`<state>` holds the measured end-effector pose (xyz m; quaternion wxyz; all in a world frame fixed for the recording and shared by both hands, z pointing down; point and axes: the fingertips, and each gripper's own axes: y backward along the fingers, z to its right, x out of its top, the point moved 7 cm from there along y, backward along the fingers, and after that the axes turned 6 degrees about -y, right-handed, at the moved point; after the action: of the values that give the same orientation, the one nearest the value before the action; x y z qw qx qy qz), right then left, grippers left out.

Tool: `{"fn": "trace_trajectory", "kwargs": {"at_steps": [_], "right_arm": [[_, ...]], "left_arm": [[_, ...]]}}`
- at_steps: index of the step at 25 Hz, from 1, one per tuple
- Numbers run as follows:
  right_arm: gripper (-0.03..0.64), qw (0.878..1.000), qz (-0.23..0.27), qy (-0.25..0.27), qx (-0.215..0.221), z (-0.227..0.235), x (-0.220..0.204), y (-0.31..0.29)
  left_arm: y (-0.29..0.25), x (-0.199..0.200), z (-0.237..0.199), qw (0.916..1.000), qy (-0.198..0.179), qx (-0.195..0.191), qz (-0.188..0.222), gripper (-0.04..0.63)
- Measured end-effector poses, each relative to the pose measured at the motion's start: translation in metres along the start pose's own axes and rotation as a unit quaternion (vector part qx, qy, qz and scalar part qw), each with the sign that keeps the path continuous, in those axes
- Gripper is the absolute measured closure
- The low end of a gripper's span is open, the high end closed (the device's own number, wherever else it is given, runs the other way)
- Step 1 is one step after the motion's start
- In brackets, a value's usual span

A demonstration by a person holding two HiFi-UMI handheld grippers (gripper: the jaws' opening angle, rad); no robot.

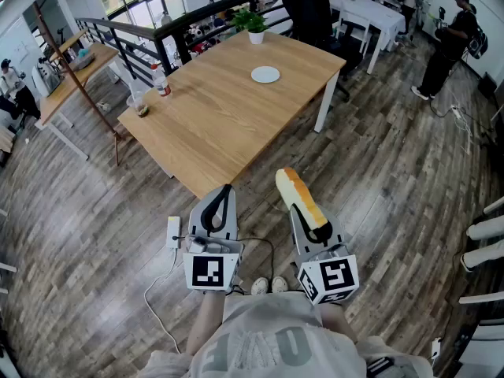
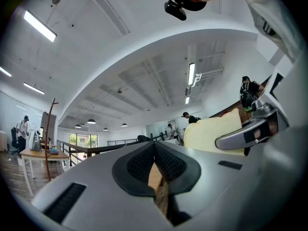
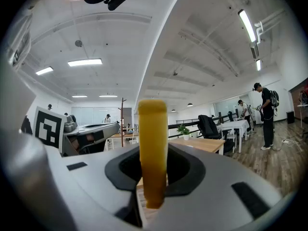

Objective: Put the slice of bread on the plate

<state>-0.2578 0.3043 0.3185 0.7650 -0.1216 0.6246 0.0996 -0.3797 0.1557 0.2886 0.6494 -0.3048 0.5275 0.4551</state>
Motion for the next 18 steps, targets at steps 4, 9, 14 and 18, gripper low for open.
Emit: {"fn": "trace_trajectory", "kwargs": {"at_steps": [4, 9, 14, 18], "right_arm": [[0.526, 1.0, 0.012, 0.01, 0.008, 0.007, 0.005, 0.005], [0.526, 0.999, 0.03, 0.027, 0.01, 0.013, 0.008, 0.016], [0.526, 0.999, 0.043, 0.018, 0.005, 0.044, 0.006, 0.041], [0.526, 0.999, 0.029, -0.003, -0.028, 0.072, -0.005, 0.054]], "left_arm": [[-0.005, 0.005, 0.005, 0.9996, -0.011, 0.01, 0.023, 0.588], [-0.015, 0.008, 0.019, 0.9994, -0.01, 0.002, 0.034, 0.588], [-0.021, 0.015, 0.045, 0.9994, -0.019, -0.004, 0.03, 0.588], [-0.011, 0.012, 0.053, 0.9993, -0.029, 0.008, 0.022, 0.588]]}}
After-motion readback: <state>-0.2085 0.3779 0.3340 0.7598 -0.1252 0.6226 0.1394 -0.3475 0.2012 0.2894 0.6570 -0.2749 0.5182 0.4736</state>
